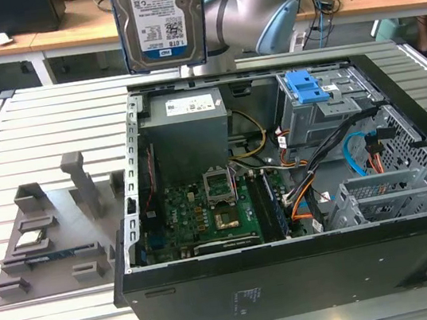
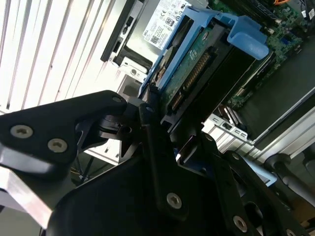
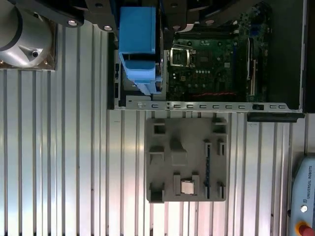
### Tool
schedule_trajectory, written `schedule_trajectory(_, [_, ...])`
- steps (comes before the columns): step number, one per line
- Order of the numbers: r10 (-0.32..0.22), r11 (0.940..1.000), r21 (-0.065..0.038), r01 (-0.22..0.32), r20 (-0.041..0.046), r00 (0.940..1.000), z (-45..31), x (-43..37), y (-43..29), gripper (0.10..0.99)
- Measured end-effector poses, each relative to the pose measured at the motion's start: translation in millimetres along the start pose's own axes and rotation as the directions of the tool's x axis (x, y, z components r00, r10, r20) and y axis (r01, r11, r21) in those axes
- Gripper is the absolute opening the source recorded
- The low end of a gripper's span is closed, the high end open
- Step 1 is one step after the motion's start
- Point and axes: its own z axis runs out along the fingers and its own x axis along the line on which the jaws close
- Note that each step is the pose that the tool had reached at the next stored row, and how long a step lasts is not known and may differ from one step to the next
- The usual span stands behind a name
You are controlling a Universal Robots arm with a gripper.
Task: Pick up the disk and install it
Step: 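Pick up the disk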
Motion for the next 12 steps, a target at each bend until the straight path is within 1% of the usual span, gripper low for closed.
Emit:
schedule_trajectory(2, [0.000,1.0000,0.000,0.000,0.0000,1.0000,-0.4,0.1,-8.7,0.365])
schedule_trajectory(5, [0.000,1.0000,0.000,0.000,0.0000,1.0000,-0.9,0.3,-18.3,0.365])
schedule_trajectory(6, [0.000,1.0000,0.000,0.000,0.0000,1.0000,-1.3,0.5,-26.4,0.365])
schedule_trajectory(7, [0.000,1.0000,0.000,0.000,0.0000,1.0000,-1.5,0.6,-30.3,0.365])
schedule_trajectory(11, [0.000,1.0000,0.000,0.000,0.0001,1.0000,-2.0,0.7,-39.2,0.365])
schedule_trajectory(12, [0.000,1.0000,0.000,0.000,-0.0001,1.0000,-2.2,0.8,-43.3,0.365])
